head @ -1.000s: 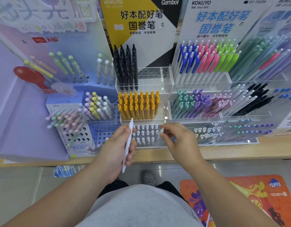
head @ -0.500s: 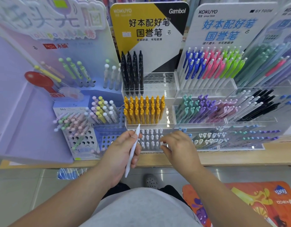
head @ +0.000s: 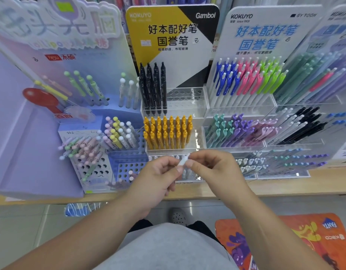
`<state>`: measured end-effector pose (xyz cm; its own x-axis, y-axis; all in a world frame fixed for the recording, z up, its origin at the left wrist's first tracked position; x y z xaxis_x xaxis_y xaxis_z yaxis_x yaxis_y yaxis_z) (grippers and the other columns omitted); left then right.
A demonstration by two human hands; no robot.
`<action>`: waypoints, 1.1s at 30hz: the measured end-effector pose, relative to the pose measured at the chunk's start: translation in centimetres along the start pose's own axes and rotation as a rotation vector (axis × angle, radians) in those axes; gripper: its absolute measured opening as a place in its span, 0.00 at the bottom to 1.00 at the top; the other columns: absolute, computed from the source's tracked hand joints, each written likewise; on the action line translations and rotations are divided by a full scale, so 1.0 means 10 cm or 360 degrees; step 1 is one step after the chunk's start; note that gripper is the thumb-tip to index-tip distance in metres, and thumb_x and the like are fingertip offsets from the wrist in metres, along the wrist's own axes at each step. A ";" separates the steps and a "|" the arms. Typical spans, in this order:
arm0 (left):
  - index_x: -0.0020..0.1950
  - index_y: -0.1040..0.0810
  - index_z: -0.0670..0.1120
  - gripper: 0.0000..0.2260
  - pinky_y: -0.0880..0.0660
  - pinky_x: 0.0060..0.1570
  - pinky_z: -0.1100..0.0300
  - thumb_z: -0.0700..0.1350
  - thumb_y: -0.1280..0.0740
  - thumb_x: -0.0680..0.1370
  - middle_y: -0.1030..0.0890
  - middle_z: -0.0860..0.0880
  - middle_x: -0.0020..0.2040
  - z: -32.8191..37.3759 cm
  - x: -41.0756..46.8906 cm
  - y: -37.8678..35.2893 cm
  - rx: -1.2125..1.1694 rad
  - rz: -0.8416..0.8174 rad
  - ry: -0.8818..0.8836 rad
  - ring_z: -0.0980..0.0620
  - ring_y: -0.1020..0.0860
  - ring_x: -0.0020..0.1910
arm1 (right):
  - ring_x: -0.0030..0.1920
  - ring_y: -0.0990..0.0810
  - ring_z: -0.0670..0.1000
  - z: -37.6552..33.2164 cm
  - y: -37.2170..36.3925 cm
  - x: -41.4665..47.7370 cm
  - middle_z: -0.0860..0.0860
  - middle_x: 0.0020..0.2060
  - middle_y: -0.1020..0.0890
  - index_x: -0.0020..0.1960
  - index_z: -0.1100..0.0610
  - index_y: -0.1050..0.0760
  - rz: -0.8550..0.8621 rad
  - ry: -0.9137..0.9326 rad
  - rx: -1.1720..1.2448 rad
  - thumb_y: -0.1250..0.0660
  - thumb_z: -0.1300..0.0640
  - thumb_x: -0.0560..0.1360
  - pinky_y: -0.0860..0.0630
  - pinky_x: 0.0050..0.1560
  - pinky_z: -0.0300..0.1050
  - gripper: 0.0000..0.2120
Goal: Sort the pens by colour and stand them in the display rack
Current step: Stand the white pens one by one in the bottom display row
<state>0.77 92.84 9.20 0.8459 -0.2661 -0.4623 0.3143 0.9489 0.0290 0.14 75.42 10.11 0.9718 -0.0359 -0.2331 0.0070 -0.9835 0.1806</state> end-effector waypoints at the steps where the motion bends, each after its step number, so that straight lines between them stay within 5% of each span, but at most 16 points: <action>1: 0.52 0.19 0.47 0.04 0.30 0.31 0.63 0.45 0.33 0.80 0.21 0.53 0.35 0.03 0.01 -0.05 0.0012 -0.0035 -0.0036 0.55 0.27 0.32 | 0.37 0.19 0.46 -0.03 0.01 -0.01 0.52 0.37 0.15 0.47 0.55 0.16 -0.0024 -0.0015 0.0074 0.24 0.58 0.71 0.22 0.41 0.38 0.05; 4: 0.49 0.19 0.47 0.04 0.30 0.31 0.66 0.45 0.33 0.80 0.20 0.51 0.36 0.09 0.05 -0.16 0.0028 -0.0085 -0.0099 0.57 0.28 0.31 | 0.37 0.20 0.50 -0.06 0.07 -0.02 0.59 0.38 0.16 0.46 0.59 0.17 0.0027 -0.0034 0.0217 0.25 0.61 0.71 0.22 0.40 0.42 0.04; 9: 0.51 0.17 0.52 0.07 0.25 0.39 0.59 0.48 0.35 0.81 0.16 0.46 0.44 0.09 0.08 -0.20 0.0173 -0.0209 -0.0124 0.54 0.23 0.36 | 0.37 0.19 0.46 -0.06 0.18 -0.06 0.53 0.37 0.15 0.47 0.61 0.18 -0.0020 -0.0040 0.0277 0.27 0.63 0.73 0.24 0.39 0.36 0.03; 13: 0.56 0.18 0.56 0.08 0.28 0.48 0.67 0.46 0.34 0.80 0.18 0.57 0.47 0.06 0.14 -0.03 0.0639 0.0054 -0.0296 0.65 0.23 0.46 | 0.38 0.17 0.51 -0.11 0.40 -0.01 0.56 0.37 0.15 0.45 0.59 0.19 0.0113 0.0001 0.0323 0.26 0.61 0.71 0.21 0.38 0.40 0.05; 16: 0.61 0.20 0.54 0.12 0.29 0.54 0.61 0.49 0.31 0.78 0.23 0.58 0.51 -0.01 0.19 0.23 0.1267 0.0357 -0.0492 0.59 0.26 0.52 | 0.39 0.18 0.53 -0.15 0.61 0.07 0.56 0.39 0.16 0.47 0.56 0.19 0.0235 0.0138 0.0056 0.26 0.62 0.72 0.20 0.41 0.42 0.05; 20: 0.64 0.21 0.49 0.19 0.25 0.53 0.47 0.52 0.30 0.75 0.22 0.47 0.53 -0.17 0.25 0.47 0.1678 0.0412 -0.0464 0.43 0.24 0.54 | 0.40 0.19 0.47 -0.07 0.62 0.19 0.47 0.38 0.17 0.48 0.52 0.19 0.0343 0.0246 -0.0342 0.25 0.61 0.72 0.21 0.42 0.40 0.07; 24: 0.68 0.24 0.49 0.21 0.26 0.57 0.46 0.51 0.29 0.76 0.23 0.47 0.59 -0.24 0.27 0.55 0.1710 0.0361 -0.0351 0.43 0.26 0.59 | 0.38 0.20 0.38 0.09 0.43 0.27 0.41 0.37 0.18 0.46 0.51 0.19 0.0319 0.0393 -0.0730 0.24 0.57 0.72 0.28 0.38 0.30 0.05; 28: 0.71 0.27 0.50 0.20 0.28 0.62 0.48 0.49 0.32 0.79 0.25 0.49 0.64 -0.26 0.28 0.58 0.1639 0.0279 -0.0308 0.46 0.28 0.64 | 0.39 0.19 0.44 0.27 0.28 0.33 0.44 0.38 0.17 0.49 0.52 0.18 0.0300 0.0510 -0.1046 0.25 0.55 0.72 0.21 0.41 0.43 0.06; 33: 0.70 0.26 0.50 0.19 0.28 0.62 0.47 0.46 0.32 0.79 0.24 0.47 0.64 -0.28 0.30 0.63 0.1626 0.0276 -0.0300 0.44 0.28 0.65 | 0.38 0.21 0.49 0.43 0.18 0.40 0.47 0.37 0.17 0.49 0.52 0.19 0.0235 0.0588 -0.1227 0.25 0.52 0.73 0.24 0.37 0.44 0.07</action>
<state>4.04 98.52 5.53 0.9398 -0.2454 -0.2377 0.3222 0.4057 0.8553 3.05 72.71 5.43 0.9887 0.0377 0.1451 -0.0975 -0.5739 0.8131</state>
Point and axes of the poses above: each hand's wrist, its own x-axis towards the middle knuckle, its own y-axis out of the back of the hand, z = x × y, the point moved 2 cm from there along x, towards the middle knuckle
